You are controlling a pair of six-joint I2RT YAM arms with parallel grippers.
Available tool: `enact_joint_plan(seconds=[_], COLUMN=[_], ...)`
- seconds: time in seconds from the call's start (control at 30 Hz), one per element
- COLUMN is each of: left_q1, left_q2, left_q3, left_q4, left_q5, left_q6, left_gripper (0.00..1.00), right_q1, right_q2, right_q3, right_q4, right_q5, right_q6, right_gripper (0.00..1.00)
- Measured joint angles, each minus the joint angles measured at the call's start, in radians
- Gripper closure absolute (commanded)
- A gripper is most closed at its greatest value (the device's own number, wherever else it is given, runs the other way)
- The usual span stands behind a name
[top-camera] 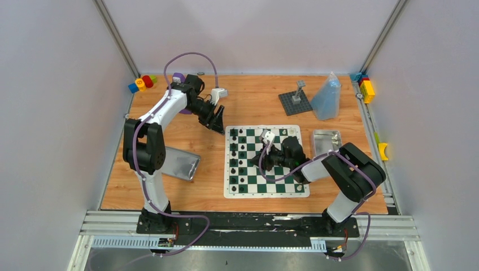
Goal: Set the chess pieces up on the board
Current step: Adjust the chess piece on the chessboard.
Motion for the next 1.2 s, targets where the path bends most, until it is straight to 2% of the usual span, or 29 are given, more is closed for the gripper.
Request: enact_joint_plan(seconds=[0.2,0.37,0.47,0.67,1.2], left_q1=[0.0,0.0,0.0,0.0,-0.006], left_q2=[0.0,-0.006,-0.018,-0.041,-0.076], left_q3=[0.0,0.0,-0.005,-0.006,-0.014], left_q4=[0.002,0.003,0.006,0.011,0.018], left_q5=[0.0,0.0,-0.005,-0.011,-0.034], left_q6=[0.0,0.0,0.0,-0.001,-0.005], left_gripper=[0.31,0.3,0.3,0.3,0.29], right_q1=[0.0,-0.022,-0.074,-0.127,-0.117], right_q2=[-0.012,-0.113,-0.156,-0.142,-0.061], right_q3=[0.0,-0.003,0.029,0.201,0.358], right_q4=[-0.034,-0.09,-0.18,-0.464,-0.849], right_q5=[0.012,-0.014,-0.062,-0.106,-0.205], right_q6=[-0.005,-0.052,-0.1,-0.193,-0.262], right_gripper=[0.77,0.74,0.74,0.74,0.73])
